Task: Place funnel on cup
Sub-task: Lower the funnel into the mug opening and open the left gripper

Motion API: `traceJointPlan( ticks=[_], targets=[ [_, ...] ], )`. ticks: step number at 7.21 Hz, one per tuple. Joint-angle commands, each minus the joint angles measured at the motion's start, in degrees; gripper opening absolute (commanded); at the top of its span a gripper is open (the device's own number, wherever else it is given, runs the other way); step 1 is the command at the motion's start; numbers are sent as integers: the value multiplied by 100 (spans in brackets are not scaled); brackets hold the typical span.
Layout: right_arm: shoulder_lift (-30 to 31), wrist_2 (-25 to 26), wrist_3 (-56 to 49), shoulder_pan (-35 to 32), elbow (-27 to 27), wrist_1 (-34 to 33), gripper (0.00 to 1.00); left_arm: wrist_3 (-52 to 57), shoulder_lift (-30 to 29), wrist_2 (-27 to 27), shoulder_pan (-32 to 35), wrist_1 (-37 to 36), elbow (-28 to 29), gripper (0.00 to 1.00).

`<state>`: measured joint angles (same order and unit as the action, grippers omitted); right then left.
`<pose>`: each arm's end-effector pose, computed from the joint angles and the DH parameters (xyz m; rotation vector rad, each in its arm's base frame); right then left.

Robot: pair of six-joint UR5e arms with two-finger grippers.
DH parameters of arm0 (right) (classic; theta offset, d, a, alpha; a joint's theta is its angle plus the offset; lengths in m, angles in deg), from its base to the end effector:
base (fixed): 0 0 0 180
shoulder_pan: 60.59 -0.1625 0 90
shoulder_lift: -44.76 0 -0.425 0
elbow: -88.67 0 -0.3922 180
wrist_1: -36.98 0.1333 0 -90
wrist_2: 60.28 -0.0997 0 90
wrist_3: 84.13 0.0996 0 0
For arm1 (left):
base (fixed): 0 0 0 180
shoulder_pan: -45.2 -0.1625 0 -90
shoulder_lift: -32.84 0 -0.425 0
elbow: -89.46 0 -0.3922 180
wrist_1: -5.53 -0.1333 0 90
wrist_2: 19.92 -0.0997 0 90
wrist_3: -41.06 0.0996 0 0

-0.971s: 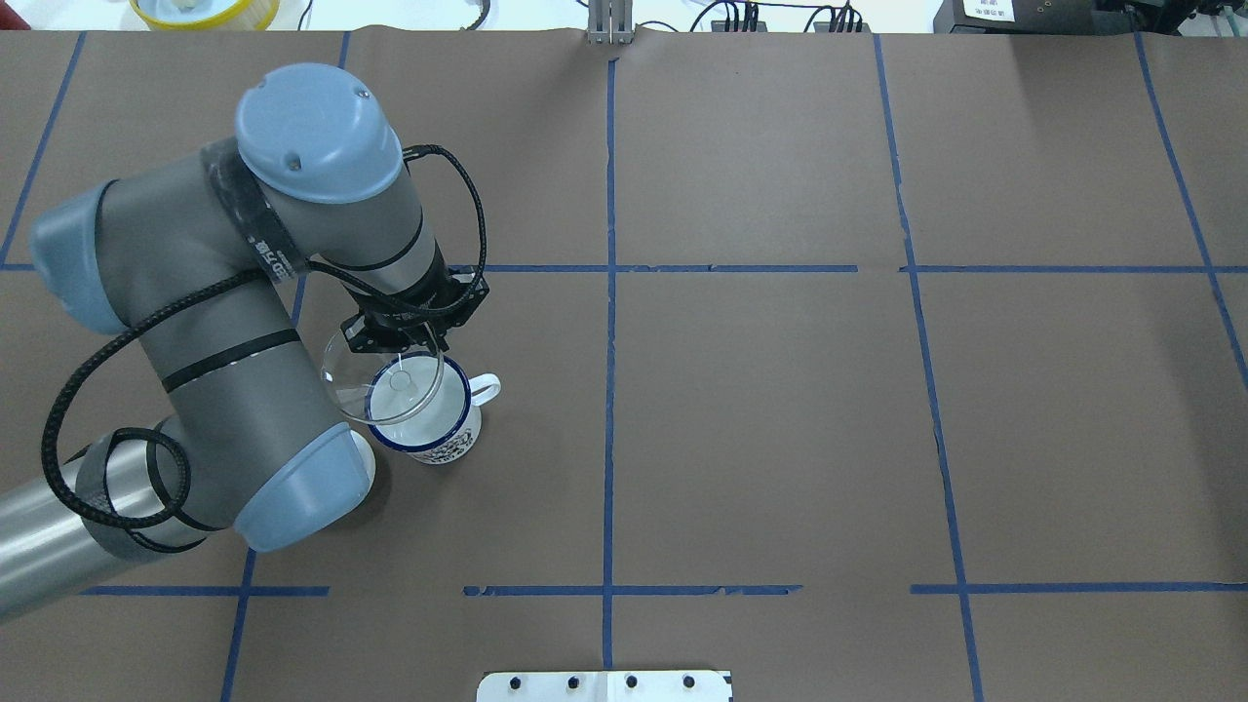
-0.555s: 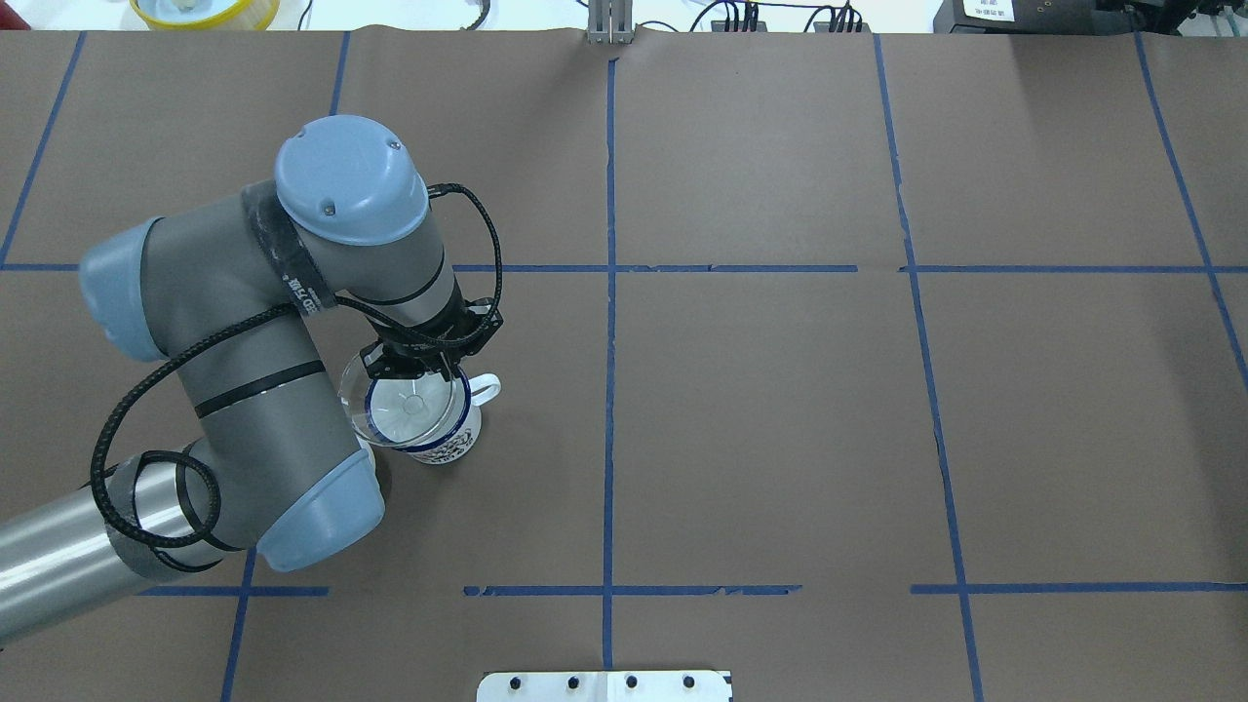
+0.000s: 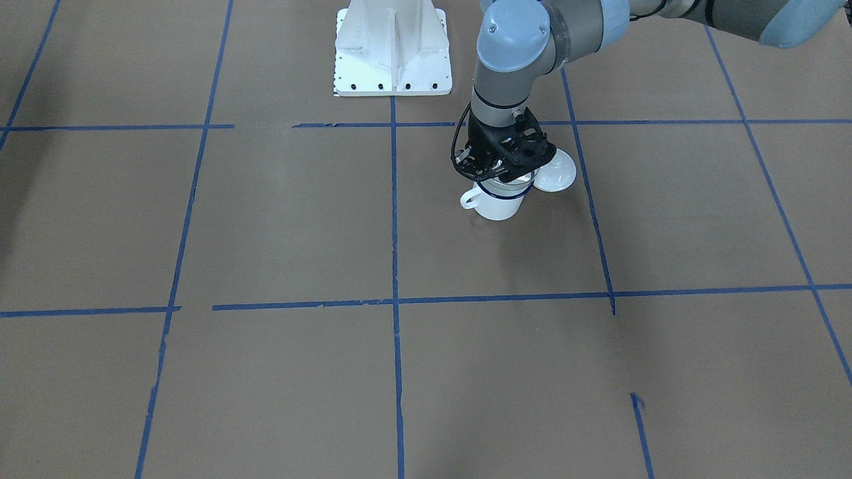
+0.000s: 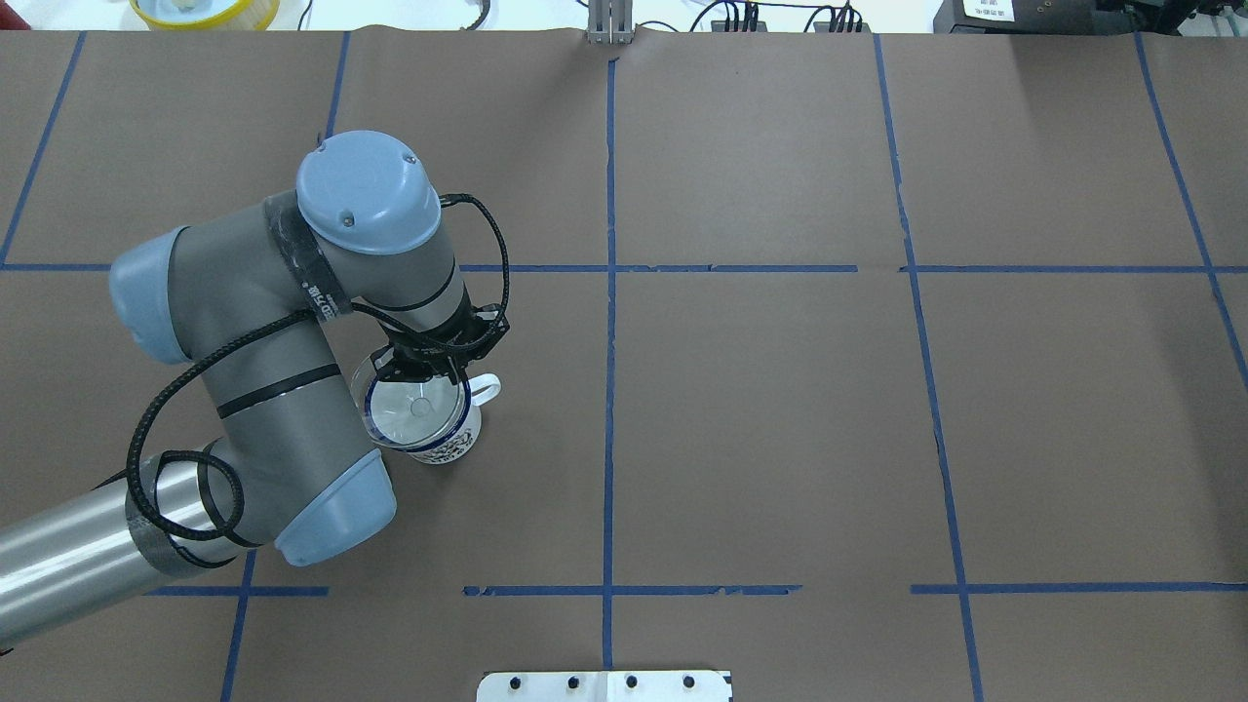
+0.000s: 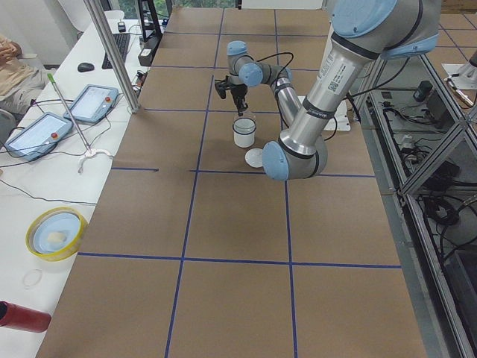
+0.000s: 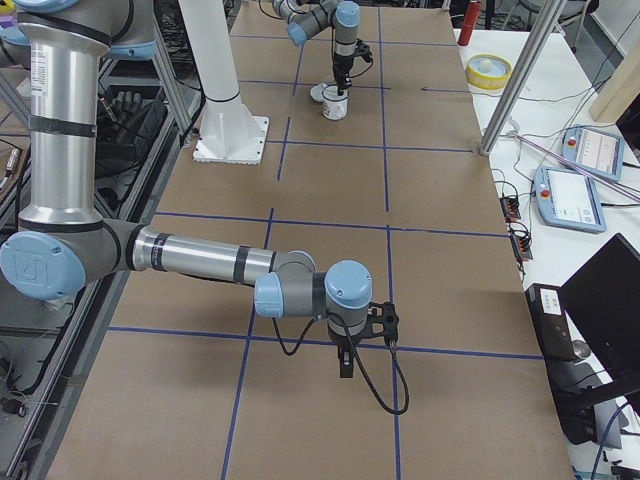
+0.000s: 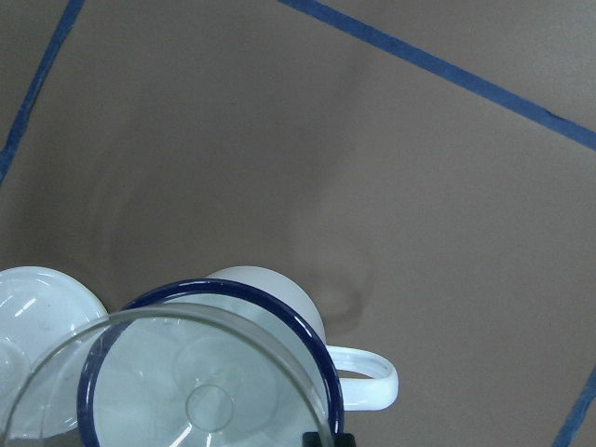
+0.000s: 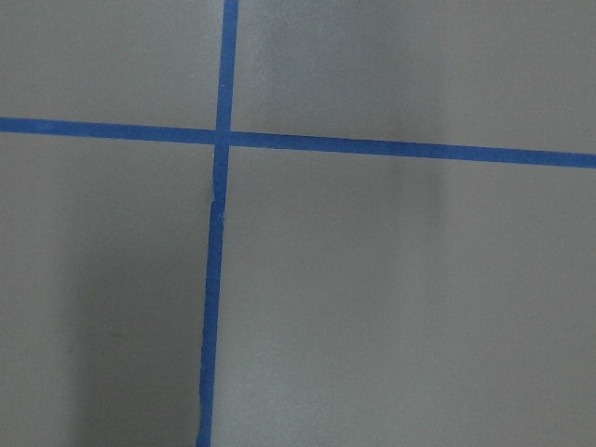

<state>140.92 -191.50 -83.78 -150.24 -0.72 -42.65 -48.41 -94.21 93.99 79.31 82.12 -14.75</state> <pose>0.0649 -0.4485 0.6998 0.0557 -0.7195 -0.0226 0.4745 -0.4337 0.2065 -0.1913 0.7462 -0.4193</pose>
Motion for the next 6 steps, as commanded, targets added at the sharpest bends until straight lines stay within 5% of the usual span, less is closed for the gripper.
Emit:
traceJointPlan(
  ticks=[1, 2, 3, 4, 5, 6],
  targets=[
    [0, 0, 0, 0, 1, 0, 100, 0, -4, 0, -1, 163, 146, 0],
    [0, 0, 0, 0, 1, 0, 100, 0, 5, 0, -1, 172, 146, 6],
    [0, 0, 0, 0, 1, 0, 100, 0, 5, 0, -1, 172, 138, 35],
    [0, 0, 0, 0, -7, 0, 100, 0, 14, 0, -1, 164, 129, 52],
    [0, 0, 0, 0, -8, 0, 100, 0, 14, -17, -1, 163, 120, 84],
    [0, 0, 0, 0, -8, 0, 100, 0, 14, -244, 8, 155, 42, 100]
  ],
)
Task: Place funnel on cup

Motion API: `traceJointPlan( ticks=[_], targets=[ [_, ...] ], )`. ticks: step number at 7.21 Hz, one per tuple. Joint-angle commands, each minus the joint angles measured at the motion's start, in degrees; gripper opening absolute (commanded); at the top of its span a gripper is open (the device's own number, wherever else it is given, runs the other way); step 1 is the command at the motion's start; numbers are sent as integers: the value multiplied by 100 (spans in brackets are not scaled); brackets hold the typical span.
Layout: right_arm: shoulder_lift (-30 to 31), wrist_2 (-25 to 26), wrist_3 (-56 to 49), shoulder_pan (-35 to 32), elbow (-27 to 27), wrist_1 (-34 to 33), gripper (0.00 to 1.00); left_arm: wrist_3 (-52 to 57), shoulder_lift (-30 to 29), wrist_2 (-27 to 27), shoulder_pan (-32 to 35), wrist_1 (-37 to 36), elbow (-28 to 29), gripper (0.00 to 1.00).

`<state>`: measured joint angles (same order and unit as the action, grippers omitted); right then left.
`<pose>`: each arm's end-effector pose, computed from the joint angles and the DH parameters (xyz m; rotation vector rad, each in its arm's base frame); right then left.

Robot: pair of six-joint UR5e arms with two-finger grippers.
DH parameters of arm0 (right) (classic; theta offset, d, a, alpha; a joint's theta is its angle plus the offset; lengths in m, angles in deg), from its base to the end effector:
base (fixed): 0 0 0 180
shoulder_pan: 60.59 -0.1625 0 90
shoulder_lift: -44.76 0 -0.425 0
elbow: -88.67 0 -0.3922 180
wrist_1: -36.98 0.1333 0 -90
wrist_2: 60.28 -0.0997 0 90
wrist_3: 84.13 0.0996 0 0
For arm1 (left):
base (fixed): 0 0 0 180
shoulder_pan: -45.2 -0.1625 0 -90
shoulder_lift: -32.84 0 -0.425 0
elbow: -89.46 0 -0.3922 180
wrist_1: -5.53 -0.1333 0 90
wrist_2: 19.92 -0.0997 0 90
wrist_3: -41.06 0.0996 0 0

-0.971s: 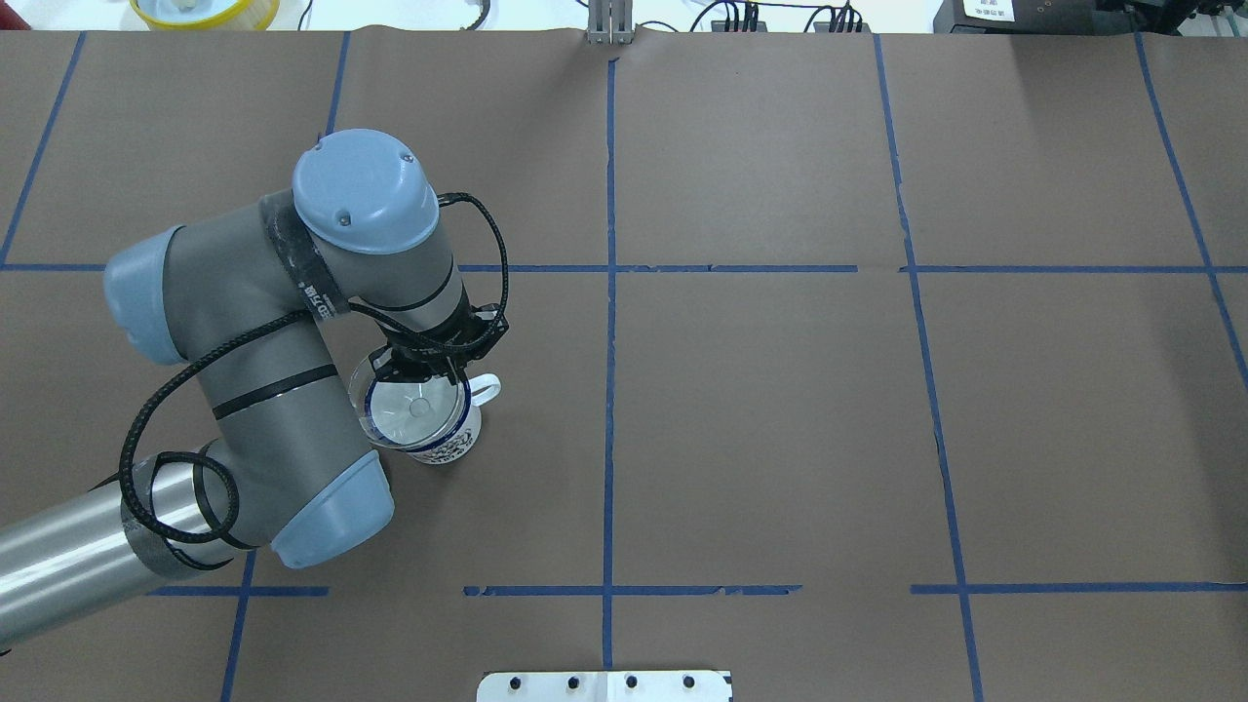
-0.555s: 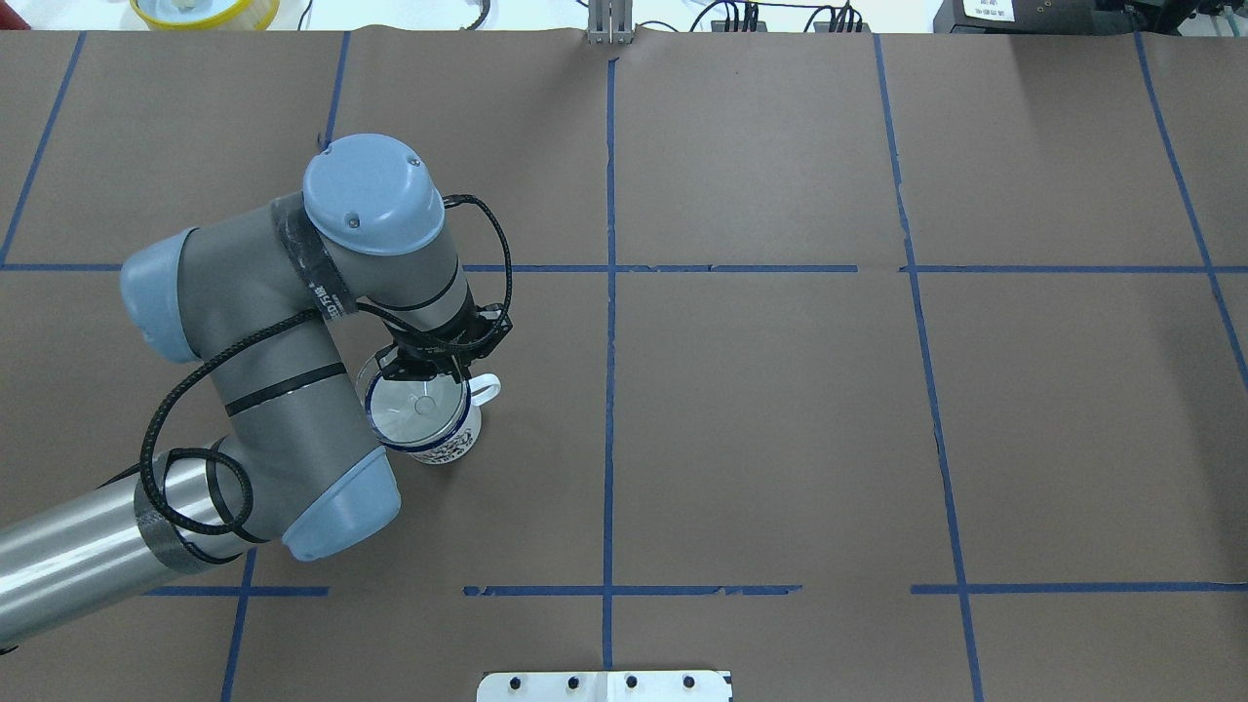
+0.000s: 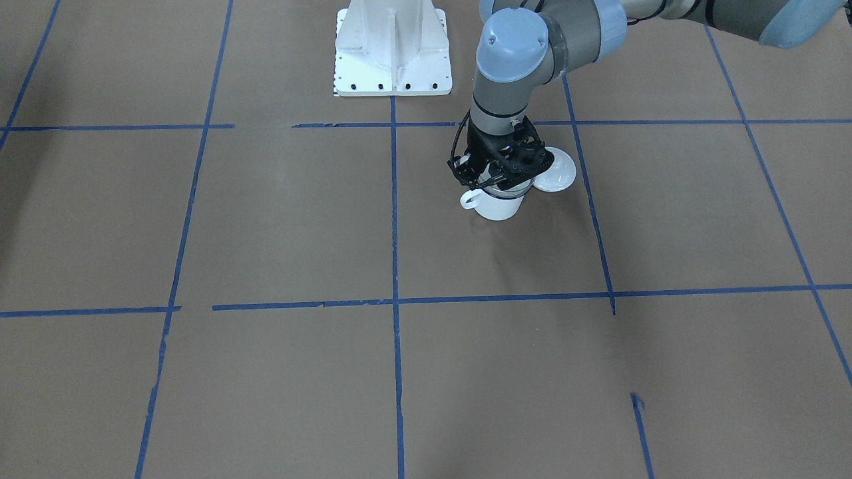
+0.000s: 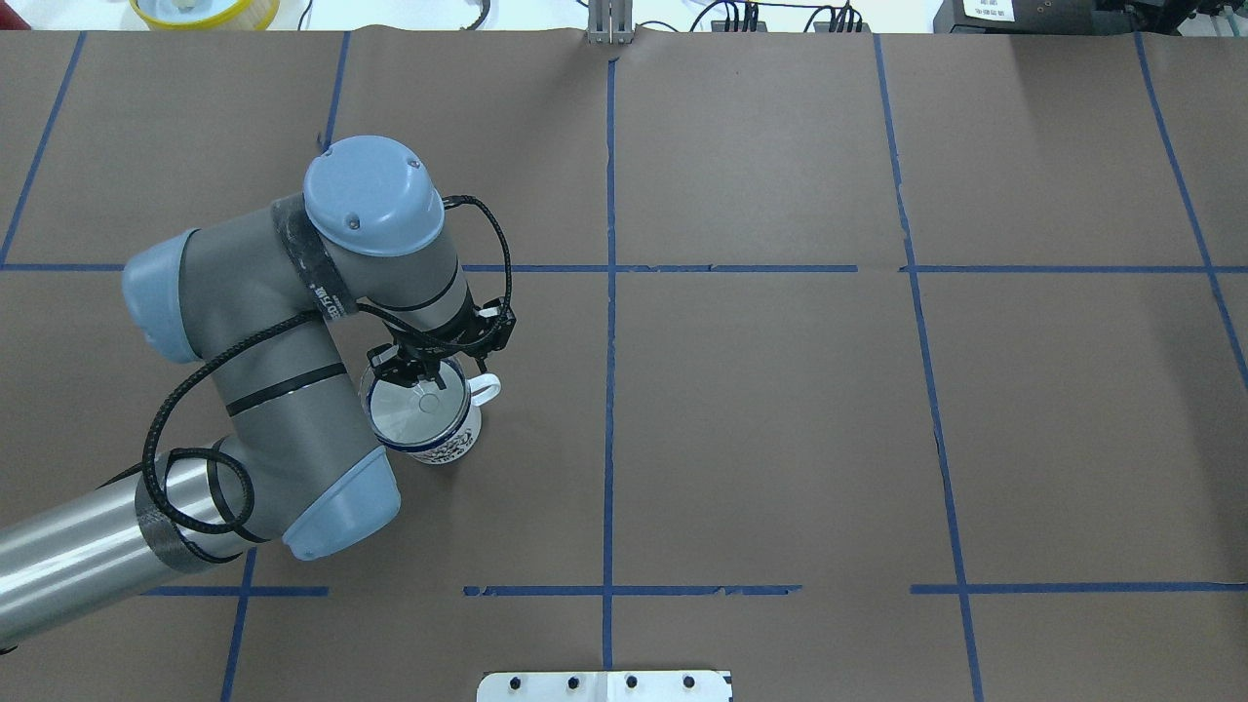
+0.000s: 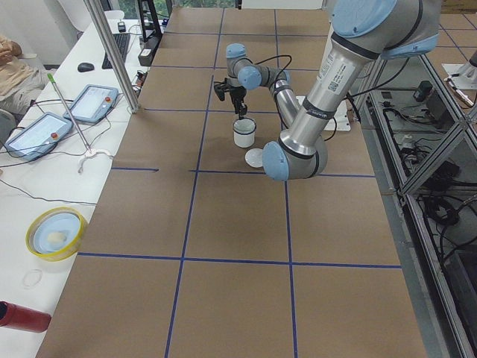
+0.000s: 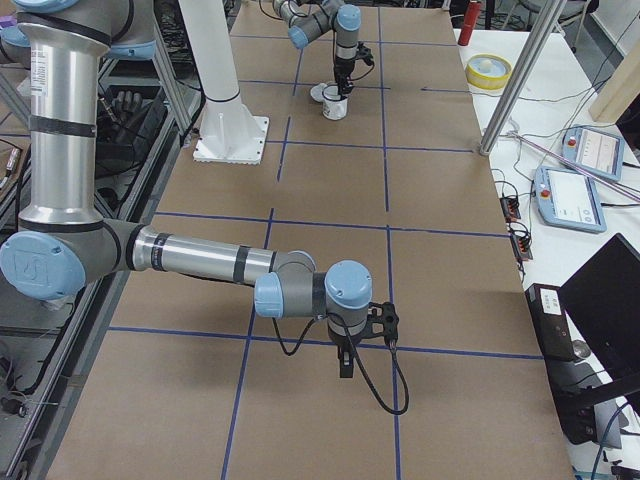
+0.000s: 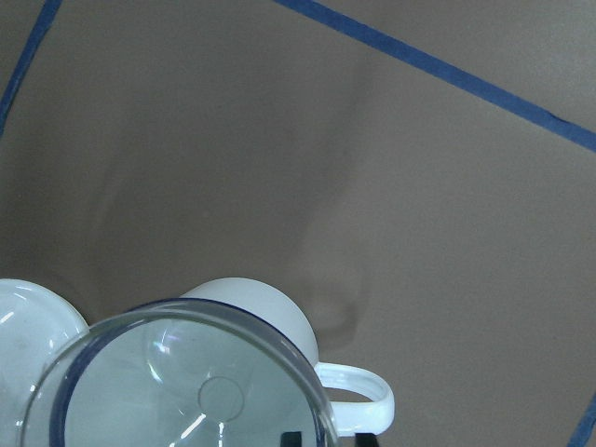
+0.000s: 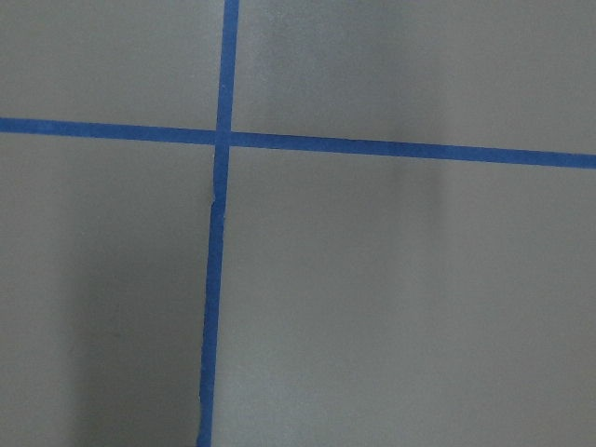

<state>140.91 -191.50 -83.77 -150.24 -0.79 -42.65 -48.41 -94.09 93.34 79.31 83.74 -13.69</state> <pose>0.0649 -0.4487 0.6991 0.0570 -0.7195 -0.0229 0.4788 -0.4378 0.2115 -0.1780 0.7507 -0.4214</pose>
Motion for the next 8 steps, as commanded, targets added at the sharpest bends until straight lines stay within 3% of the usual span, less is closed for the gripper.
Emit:
traceJointPlan(
  ticks=[1, 2, 3, 4, 5, 6, 7, 8],
  targets=[
    [0, 0, 0, 0, 8, 0, 100, 244, 54, -217, 34, -25, -326, 100],
    [0, 0, 0, 0, 8, 0, 100, 1055, 464, -208, 156, 19, -964, 100],
    [0, 0, 0, 0, 8, 0, 100, 2134, 1303, -156, 653, 550, -1544, 100],
    [0, 0, 0, 0, 8, 0, 100, 2971, 2199, -34, 1224, 1791, -1559, 100],
    [0, 0, 0, 0, 8, 0, 100, 3937, 3000, 524, 1760, 2734, -1385, 100],
    [0, 0, 0, 0, 8, 0, 100, 5043, 3591, 835, 2314, 3109, -1140, 100],
    [0, 0, 0, 0, 8, 0, 100, 6420, 3953, 899, 3111, 3156, -815, 100],
    [0, 0, 0, 0, 8, 0, 100, 8017, 4183, 1621, 4129, 3148, -307, 100]
  ],
)
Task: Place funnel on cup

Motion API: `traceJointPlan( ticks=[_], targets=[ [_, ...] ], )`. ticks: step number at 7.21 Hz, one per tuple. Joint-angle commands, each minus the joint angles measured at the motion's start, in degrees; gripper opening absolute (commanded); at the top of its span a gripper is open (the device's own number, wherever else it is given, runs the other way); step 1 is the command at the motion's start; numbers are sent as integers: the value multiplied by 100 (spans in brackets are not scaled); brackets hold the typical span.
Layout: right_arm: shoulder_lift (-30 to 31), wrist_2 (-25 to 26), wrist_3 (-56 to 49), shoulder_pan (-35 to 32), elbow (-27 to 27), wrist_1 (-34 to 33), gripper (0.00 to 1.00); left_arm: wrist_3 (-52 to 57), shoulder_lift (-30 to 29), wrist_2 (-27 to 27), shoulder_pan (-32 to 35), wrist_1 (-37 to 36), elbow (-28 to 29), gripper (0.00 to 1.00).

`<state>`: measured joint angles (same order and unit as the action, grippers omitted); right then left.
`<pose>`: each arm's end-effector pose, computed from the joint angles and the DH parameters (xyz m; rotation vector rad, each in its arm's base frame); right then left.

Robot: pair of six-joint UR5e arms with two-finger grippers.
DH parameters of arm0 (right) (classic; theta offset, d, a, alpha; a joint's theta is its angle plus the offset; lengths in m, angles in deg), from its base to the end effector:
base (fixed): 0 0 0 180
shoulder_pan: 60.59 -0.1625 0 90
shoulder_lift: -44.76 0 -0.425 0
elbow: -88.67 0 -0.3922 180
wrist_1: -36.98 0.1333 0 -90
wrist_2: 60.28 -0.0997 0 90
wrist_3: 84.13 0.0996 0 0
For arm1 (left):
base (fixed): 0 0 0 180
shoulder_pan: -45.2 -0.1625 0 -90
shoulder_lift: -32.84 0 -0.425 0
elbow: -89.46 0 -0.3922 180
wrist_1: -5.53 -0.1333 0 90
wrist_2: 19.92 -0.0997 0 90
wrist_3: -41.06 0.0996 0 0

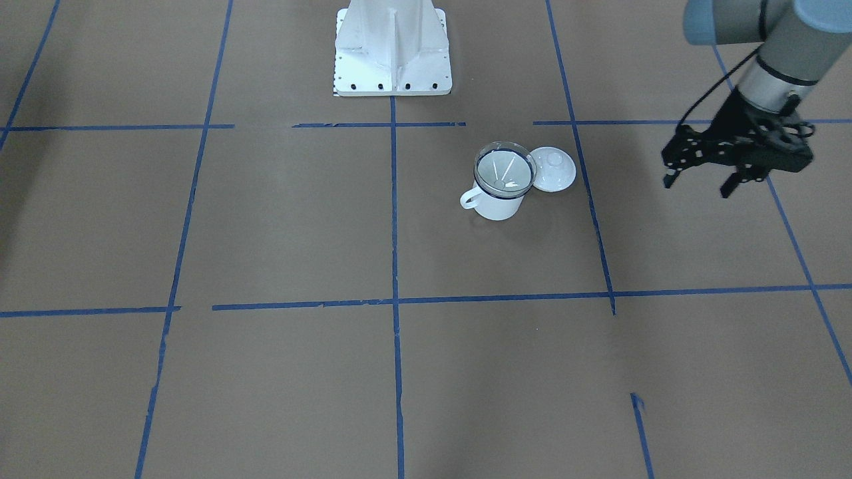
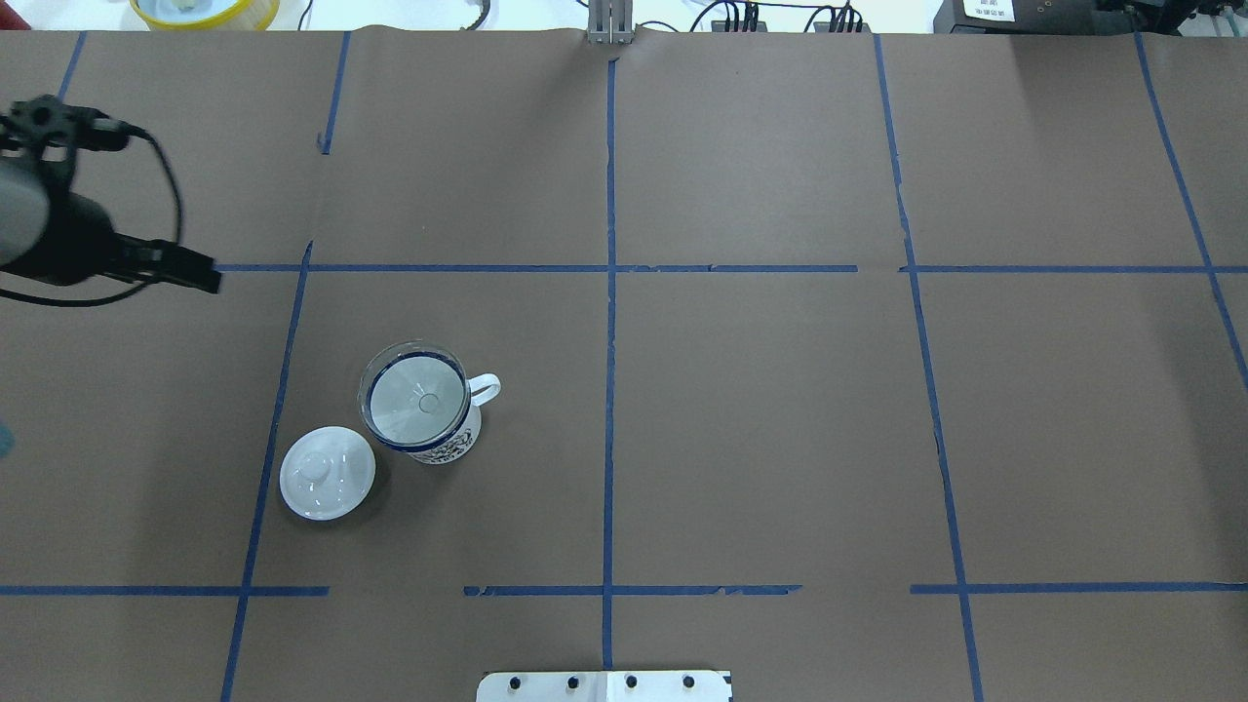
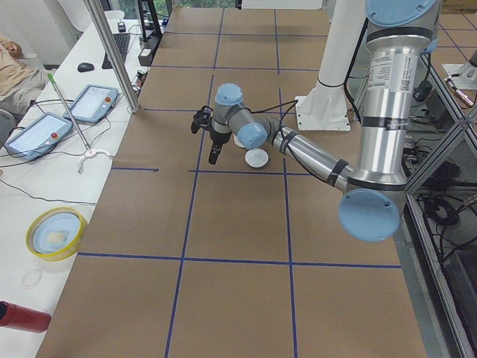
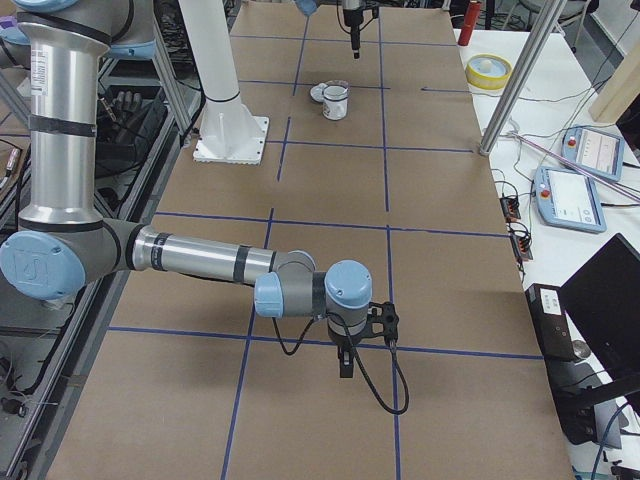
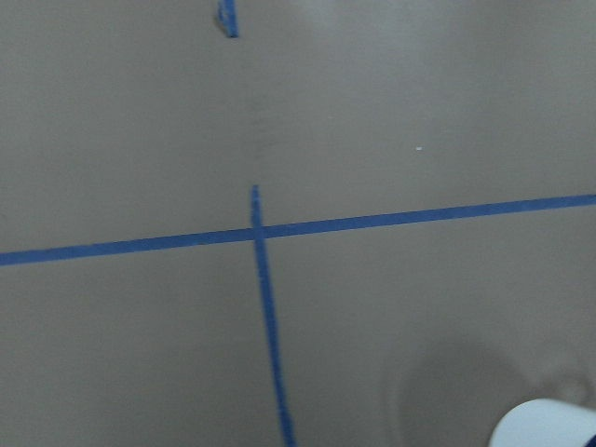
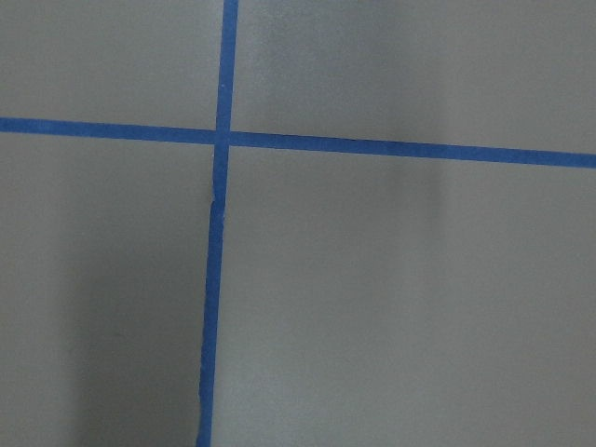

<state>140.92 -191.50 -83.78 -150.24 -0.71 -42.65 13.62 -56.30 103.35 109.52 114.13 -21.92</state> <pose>0.0649 -0.4485 0.6999 0.0555 -0.7195 -0.0225 0.1418 -0.4764 0.4517 0.3437 0.7950 0.1694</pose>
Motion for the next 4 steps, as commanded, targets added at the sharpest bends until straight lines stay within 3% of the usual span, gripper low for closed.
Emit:
traceJointPlan(
  ticks=[1, 2, 3, 4],
  targets=[
    [0, 0, 0, 0, 0, 0, 100, 2787, 546, 1072, 1910, 31, 1025, 100],
    [0, 0, 0, 0, 0, 0, 100, 3275, 547, 1042, 2457, 30, 1788, 100],
    [0, 0, 0, 0, 0, 0, 100, 3332, 547, 1033, 2506, -4, 2082, 100],
    [0, 0, 0, 0, 0, 0, 100, 3342, 521, 1024, 2550, -570, 2137, 100]
  ],
)
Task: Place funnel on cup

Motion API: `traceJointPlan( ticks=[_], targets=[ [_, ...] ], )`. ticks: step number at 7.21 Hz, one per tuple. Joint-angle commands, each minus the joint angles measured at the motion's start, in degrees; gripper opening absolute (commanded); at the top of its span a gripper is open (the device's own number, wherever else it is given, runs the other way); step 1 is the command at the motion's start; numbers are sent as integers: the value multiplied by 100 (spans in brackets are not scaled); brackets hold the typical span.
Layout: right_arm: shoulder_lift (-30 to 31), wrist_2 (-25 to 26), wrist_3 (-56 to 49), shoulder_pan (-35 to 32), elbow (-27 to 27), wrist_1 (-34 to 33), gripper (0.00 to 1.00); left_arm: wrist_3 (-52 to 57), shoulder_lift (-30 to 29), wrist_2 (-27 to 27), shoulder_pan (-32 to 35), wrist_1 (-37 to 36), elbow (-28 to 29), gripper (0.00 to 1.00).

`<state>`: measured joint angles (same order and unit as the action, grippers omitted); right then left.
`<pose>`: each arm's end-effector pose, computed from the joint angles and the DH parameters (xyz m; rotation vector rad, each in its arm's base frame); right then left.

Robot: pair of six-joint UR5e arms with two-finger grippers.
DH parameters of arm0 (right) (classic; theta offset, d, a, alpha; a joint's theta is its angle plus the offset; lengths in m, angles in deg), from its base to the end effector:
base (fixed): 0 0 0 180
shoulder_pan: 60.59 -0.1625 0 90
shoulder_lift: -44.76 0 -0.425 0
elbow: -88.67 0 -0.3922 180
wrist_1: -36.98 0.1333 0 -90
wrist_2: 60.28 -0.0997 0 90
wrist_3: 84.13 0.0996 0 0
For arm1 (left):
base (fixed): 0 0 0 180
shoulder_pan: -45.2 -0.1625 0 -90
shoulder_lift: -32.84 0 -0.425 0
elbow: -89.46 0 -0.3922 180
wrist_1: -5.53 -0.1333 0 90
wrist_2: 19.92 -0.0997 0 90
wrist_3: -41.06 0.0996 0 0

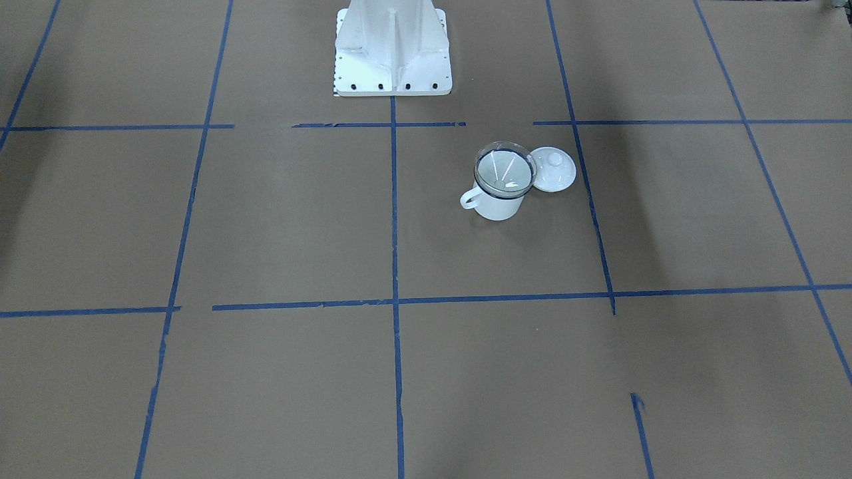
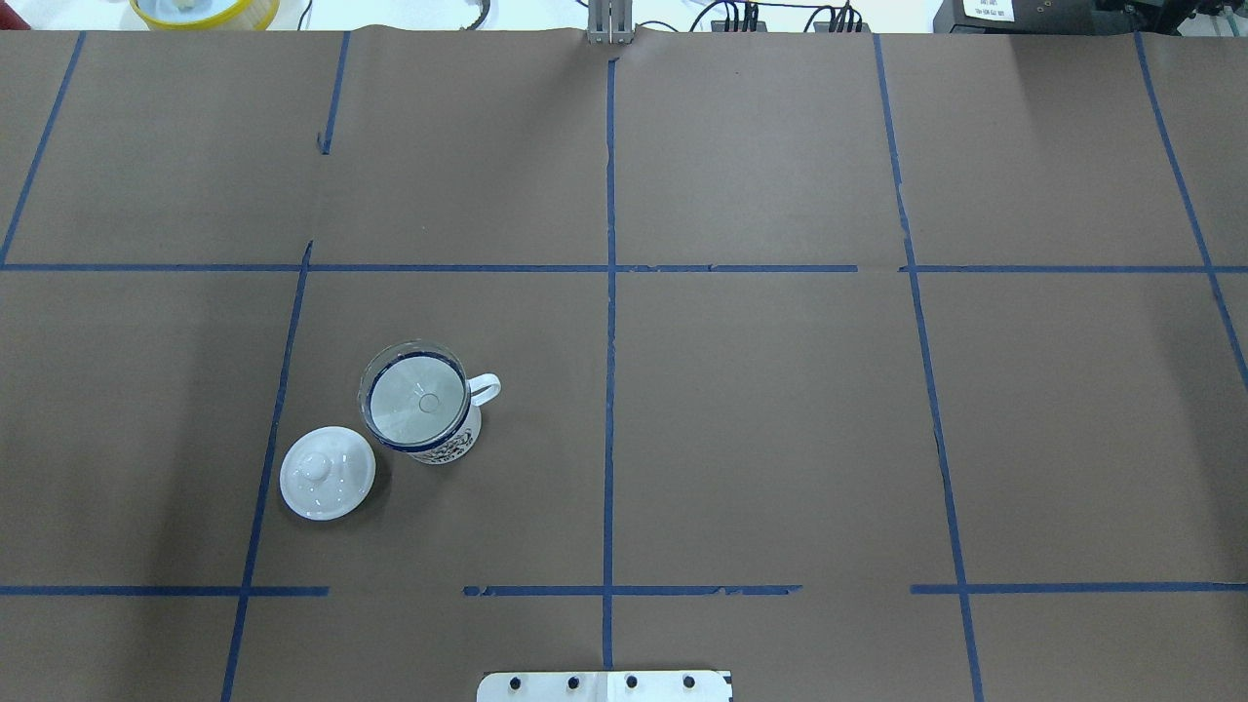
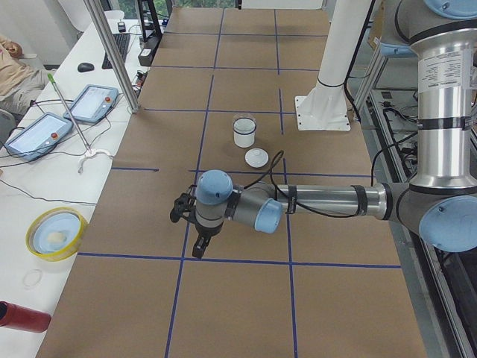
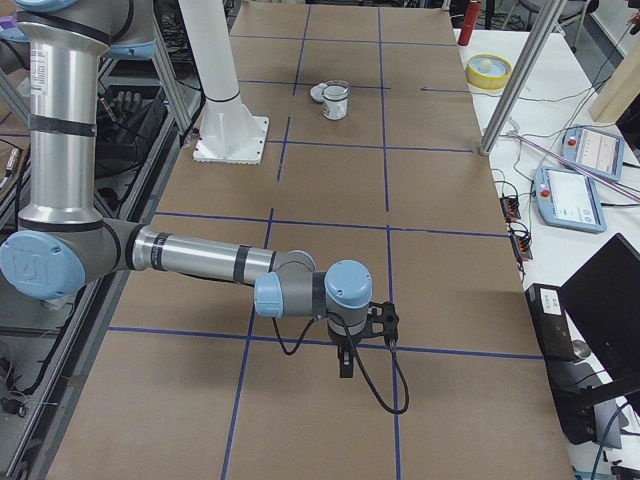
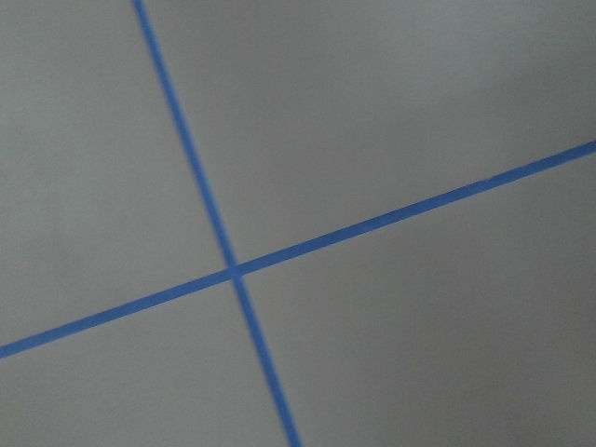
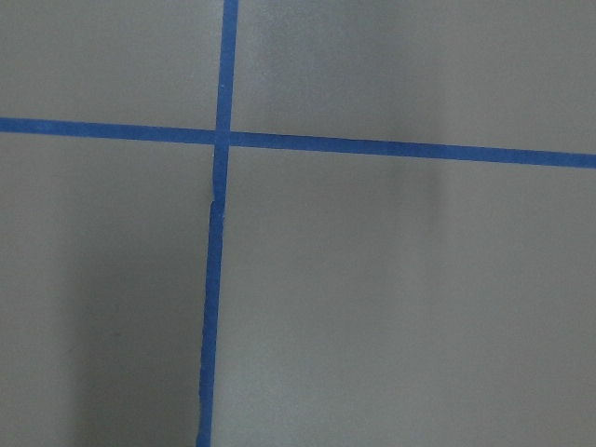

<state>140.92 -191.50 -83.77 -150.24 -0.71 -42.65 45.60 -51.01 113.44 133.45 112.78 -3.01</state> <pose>0.0649 -0.4485 0.6999 0.0555 -0.7195 -0.0224 -0.0508 -0.4615 0.6572 0.2440 0.7484 0.1937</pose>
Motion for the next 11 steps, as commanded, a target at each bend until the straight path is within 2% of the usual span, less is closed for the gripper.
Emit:
traceJointPlan(
  ticks=[1, 3, 11],
  targets=[
    [0, 0, 0, 0, -9, 0, 100, 144, -87, 15, 210, -1120, 99, 100],
    [0, 0, 0, 0, -9, 0, 100, 153, -280, 32, 219, -1679, 28, 100],
    [0, 0, 0, 0, 0, 0, 100, 92, -219, 33, 210, -1654, -245, 100]
  ],
)
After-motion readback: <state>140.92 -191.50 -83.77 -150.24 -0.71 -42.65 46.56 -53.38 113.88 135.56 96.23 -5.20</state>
